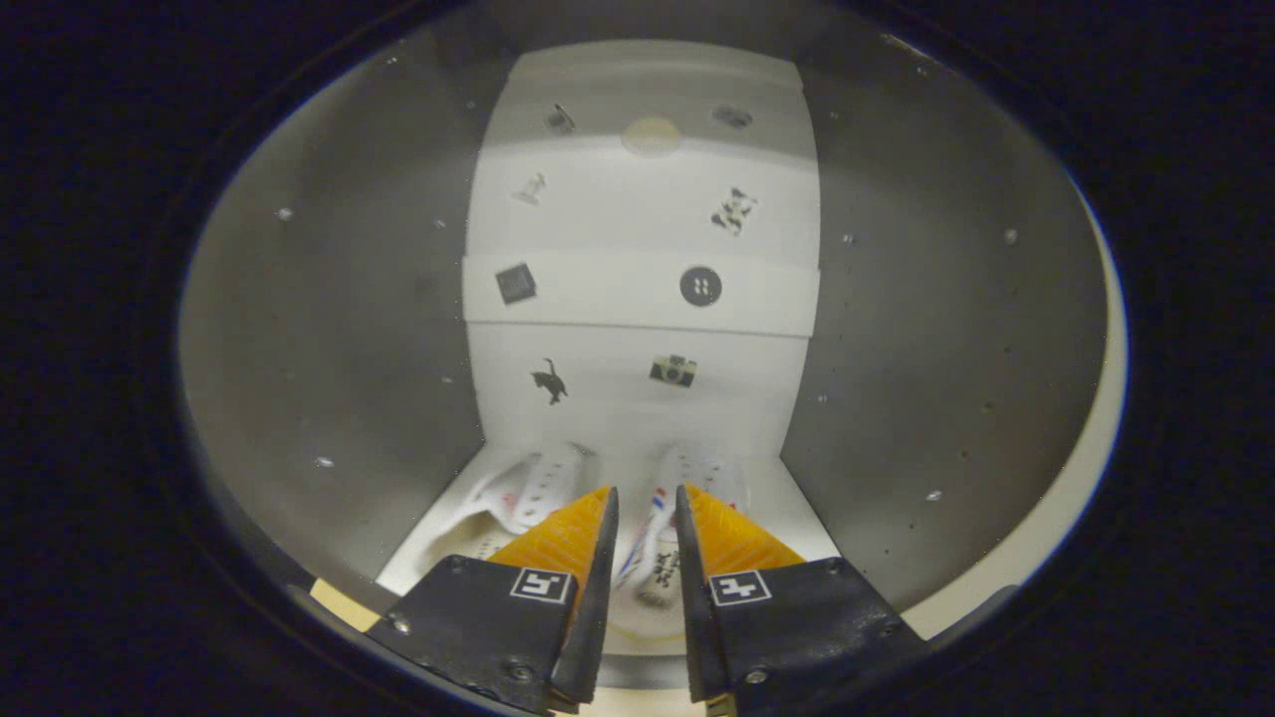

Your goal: Open the shoe cabinet door, grab the shoes and put them into the shoe cabinet, then close the shoe cabinet door.

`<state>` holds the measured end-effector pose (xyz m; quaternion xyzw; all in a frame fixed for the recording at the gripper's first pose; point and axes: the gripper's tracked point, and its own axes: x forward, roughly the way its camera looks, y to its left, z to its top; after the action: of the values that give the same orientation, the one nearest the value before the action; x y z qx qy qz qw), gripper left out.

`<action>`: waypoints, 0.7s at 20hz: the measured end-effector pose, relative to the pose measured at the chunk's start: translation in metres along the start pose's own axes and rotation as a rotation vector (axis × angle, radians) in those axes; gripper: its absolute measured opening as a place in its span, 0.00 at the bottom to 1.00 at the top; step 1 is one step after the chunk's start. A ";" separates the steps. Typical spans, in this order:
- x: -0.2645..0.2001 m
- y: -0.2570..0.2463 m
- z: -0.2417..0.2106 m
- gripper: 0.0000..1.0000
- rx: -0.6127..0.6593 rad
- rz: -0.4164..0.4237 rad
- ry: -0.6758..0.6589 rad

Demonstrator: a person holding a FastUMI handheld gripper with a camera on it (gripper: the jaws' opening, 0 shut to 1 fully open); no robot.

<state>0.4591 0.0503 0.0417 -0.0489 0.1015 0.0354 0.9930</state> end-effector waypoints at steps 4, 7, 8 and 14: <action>-0.091 0.011 0.017 0.45 0.004 0.023 -0.069; -0.169 0.008 0.024 0.73 0.035 0.012 -0.119; -0.195 0.008 0.024 0.82 0.041 0.014 -0.135; -0.363 -0.017 0.016 1.00 0.064 0.000 -0.193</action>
<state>0.1085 0.0127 0.1329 -0.0134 0.0063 0.0368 0.9992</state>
